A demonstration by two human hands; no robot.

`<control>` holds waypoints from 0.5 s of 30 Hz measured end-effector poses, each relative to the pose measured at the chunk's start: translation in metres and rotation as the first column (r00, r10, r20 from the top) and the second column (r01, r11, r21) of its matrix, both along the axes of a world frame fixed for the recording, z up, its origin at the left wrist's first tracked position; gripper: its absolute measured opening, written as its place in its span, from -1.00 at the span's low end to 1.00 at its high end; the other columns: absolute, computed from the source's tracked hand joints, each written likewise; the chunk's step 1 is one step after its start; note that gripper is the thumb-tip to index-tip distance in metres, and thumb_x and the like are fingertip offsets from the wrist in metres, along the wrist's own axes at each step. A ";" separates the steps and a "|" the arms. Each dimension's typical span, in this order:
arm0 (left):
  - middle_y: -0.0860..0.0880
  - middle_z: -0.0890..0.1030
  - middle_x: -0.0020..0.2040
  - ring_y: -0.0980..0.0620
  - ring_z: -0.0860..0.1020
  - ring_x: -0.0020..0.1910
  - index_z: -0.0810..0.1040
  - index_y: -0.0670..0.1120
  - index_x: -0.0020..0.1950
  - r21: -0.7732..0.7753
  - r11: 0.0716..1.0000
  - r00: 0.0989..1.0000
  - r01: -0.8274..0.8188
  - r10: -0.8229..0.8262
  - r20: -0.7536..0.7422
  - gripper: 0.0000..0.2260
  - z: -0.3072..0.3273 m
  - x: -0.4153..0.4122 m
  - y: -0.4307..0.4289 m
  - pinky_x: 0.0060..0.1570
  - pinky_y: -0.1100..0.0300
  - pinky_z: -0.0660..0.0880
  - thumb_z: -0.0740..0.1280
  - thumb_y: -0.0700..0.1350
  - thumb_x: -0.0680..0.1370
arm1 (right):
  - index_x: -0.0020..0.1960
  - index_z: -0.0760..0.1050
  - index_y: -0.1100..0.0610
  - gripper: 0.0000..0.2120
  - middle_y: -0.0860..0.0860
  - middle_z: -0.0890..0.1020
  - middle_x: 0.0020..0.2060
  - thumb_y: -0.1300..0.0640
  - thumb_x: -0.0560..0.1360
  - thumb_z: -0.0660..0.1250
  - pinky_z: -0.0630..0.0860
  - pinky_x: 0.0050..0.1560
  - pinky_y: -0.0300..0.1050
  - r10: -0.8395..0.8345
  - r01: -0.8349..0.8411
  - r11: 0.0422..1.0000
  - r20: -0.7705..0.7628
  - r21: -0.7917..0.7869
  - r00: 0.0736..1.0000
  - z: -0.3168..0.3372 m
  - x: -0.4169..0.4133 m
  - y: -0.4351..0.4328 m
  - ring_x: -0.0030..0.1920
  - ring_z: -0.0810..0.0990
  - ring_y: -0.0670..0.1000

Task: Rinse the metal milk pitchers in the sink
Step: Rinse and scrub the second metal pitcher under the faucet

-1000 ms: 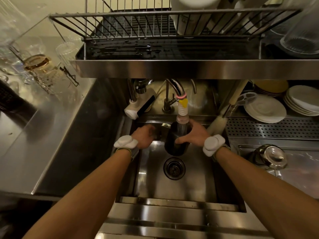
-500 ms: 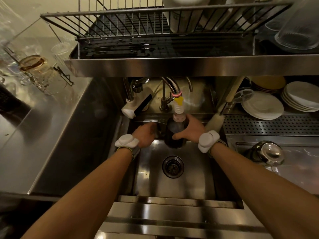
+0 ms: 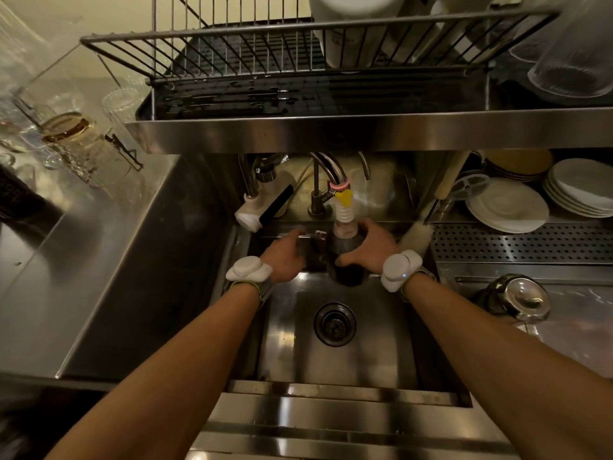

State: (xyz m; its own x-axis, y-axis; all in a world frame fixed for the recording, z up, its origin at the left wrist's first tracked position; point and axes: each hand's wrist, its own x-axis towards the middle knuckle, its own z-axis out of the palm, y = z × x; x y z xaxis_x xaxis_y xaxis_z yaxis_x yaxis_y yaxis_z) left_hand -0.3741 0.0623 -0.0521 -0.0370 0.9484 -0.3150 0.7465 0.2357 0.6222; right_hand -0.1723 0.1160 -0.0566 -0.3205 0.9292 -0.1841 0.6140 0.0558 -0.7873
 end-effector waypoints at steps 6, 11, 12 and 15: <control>-0.10 0.59 0.12 -0.06 0.55 0.10 0.43 -0.07 0.25 -0.078 0.994 0.987 -0.074 0.084 0.134 -0.57 0.001 0.011 0.014 0.07 0.12 0.46 0.40 -0.14 0.39 | 0.24 0.37 0.05 -0.20 -0.16 0.50 -0.04 0.10 0.07 0.62 0.32 -0.22 -0.42 0.070 -0.076 0.993 -0.078 -0.088 0.994 0.003 0.002 0.001 -0.02 0.49 -0.09; -0.11 0.58 -0.11 -0.05 0.54 -0.07 0.54 -0.11 -0.12 -0.109 0.980 0.923 -0.168 0.196 0.331 -0.82 0.005 0.018 0.018 0.02 0.07 0.45 0.28 -0.02 0.55 | 0.34 0.35 0.13 -0.14 -0.02 0.53 0.13 0.19 0.10 0.62 0.42 0.00 -0.24 0.100 -0.109 0.985 -0.073 -0.136 0.992 0.001 0.006 0.002 0.08 0.49 -0.05; -0.12 0.58 -0.14 -0.03 0.54 -0.12 0.54 -0.11 -0.15 -0.093 0.979 0.928 -0.181 0.201 0.314 -0.79 0.005 0.018 0.019 0.02 0.04 0.46 0.27 0.00 0.56 | 0.34 0.35 0.13 -0.14 0.00 0.53 0.15 0.19 0.10 0.62 0.43 0.02 -0.20 0.098 -0.109 0.982 -0.078 -0.152 0.992 -0.001 0.006 0.003 0.10 0.51 -0.03; -0.03 0.53 -0.30 0.03 0.49 -0.27 0.47 -0.04 -0.27 -0.058 0.979 0.934 -0.193 0.201 0.296 -0.77 0.009 0.019 0.021 -0.15 0.14 0.41 0.29 0.01 0.55 | 0.37 0.34 0.13 -0.13 0.02 0.53 0.21 0.21 0.13 0.62 0.44 0.10 -0.17 0.091 -0.107 0.975 -0.085 -0.195 0.992 -0.003 0.007 0.003 0.23 0.50 0.05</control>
